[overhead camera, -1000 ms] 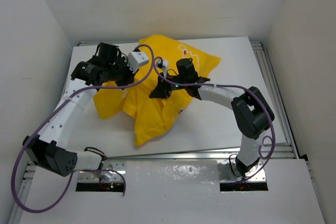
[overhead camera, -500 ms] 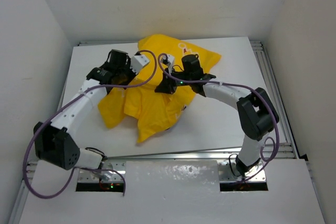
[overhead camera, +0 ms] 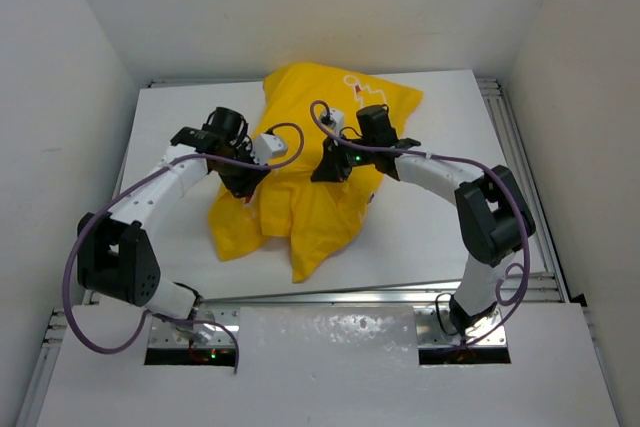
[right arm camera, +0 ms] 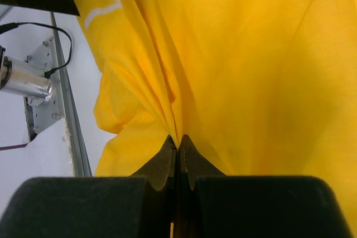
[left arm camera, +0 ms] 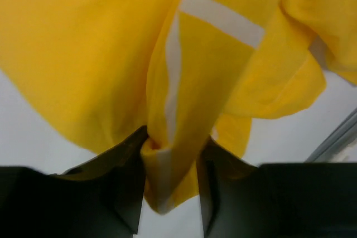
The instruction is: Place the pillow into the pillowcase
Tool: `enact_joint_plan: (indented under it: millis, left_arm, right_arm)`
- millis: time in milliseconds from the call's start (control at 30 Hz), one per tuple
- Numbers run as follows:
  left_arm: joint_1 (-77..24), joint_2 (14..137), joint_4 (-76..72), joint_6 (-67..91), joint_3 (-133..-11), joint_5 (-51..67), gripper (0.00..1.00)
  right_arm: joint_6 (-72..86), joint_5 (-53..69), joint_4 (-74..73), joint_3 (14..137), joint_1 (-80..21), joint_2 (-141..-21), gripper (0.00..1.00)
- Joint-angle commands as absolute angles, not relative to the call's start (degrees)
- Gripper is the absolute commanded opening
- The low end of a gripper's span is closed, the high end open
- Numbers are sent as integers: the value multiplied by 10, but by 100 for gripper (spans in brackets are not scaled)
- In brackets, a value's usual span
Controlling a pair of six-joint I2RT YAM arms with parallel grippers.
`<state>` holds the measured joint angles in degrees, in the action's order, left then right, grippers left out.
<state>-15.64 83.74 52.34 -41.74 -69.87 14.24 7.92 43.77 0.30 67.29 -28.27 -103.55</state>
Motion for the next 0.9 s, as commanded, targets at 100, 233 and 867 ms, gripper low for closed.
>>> enact_joint_plan:
  millis: [100, 233, 867]
  left_arm:
    - [-155, 862, 487, -376, -707, 168, 5]
    - [-152, 862, 467, -350, -716, 12, 0]
    - [-130, 744, 273, -381, -704, -176, 0]
  right_arm:
    - [76, 449, 7, 670, -280, -1005, 0]
    - [69, 439, 2, 666, -273, -1000, 0]
    - [62, 428, -36, 672, -223, -1002, 0]
